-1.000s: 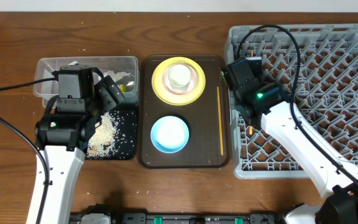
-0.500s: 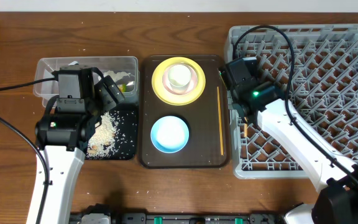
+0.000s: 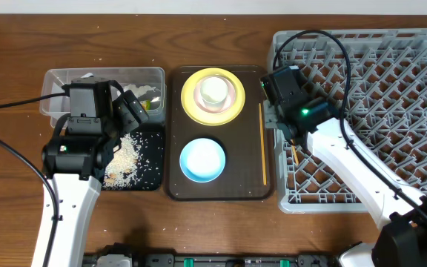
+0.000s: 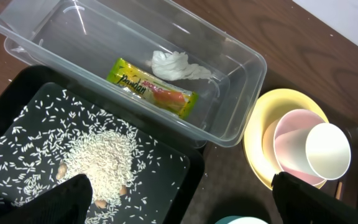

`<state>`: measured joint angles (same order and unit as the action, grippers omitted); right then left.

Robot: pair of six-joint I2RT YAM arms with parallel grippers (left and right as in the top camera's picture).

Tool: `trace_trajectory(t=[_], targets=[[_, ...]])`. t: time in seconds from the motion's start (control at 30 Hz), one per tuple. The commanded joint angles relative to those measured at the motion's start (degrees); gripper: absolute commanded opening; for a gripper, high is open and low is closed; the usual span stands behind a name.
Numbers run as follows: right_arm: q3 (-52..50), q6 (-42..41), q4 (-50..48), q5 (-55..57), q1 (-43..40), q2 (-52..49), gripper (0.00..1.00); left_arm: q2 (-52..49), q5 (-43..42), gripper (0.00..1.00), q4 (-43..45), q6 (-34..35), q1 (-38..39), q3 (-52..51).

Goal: Sort waste into correct bins and load items into the dishwasher rack
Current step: 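Carry the chopstick right and drop it into the dish rack, then move the right gripper back and grasp the second chopstick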

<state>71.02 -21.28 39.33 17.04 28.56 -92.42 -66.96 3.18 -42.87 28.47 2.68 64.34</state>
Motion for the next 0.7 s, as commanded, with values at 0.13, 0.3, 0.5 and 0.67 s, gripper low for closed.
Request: trace_trajectory(t=[0.13,0.3,0.5,0.67], targets=[[-0.24,-5.55,-1.9,-9.97,0.22,-0.28,0.27,0.24,0.31,0.95,0.0,-0.35,-0.24,0.72],[-0.39,-7.48,-1.92,-9.99,2.03,-0.79,0.25,0.24,0.31,0.95,0.0,-0.35,-0.24,0.72],[-0.5,-7.45,-2.49,-9.55,4.98,-3.89,0.25,0.24,0.31,0.95,0.0,-0.35,-0.24,0.72],[-0.5,-7.72,-2.82,-6.05,6.75,-9.11,0.25,0.24,0.31,0.95,0.0,-0.35,-0.24,0.72]])
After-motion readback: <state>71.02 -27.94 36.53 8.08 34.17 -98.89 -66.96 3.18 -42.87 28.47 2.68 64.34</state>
